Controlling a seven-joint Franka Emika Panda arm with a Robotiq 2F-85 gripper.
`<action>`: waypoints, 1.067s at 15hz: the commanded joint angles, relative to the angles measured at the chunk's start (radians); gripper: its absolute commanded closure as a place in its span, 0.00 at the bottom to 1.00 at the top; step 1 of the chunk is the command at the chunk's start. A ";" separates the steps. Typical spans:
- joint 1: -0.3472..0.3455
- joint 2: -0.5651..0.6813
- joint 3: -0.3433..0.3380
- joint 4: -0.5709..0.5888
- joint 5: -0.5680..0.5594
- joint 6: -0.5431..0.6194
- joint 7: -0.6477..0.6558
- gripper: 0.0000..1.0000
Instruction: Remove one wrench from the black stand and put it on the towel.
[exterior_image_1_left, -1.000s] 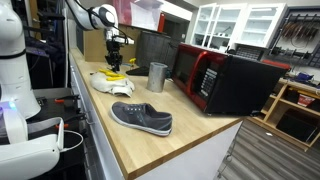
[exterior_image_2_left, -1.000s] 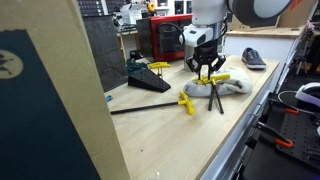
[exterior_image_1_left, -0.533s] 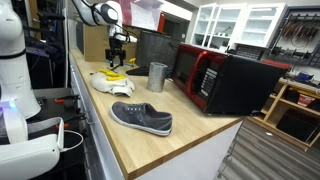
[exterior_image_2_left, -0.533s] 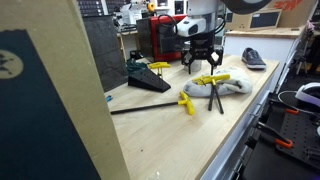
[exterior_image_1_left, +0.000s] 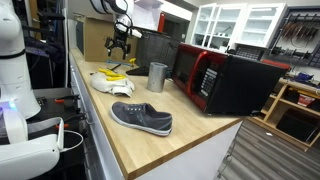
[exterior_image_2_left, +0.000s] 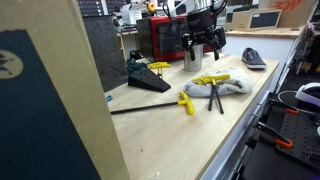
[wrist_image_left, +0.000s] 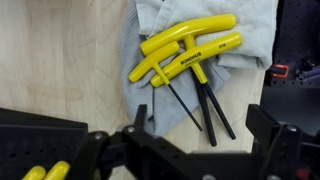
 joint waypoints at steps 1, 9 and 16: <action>-0.018 0.038 0.004 0.087 0.048 -0.064 0.156 0.00; -0.029 0.048 0.006 0.145 0.078 -0.053 0.558 0.00; -0.032 0.047 0.005 0.182 0.083 -0.075 0.921 0.00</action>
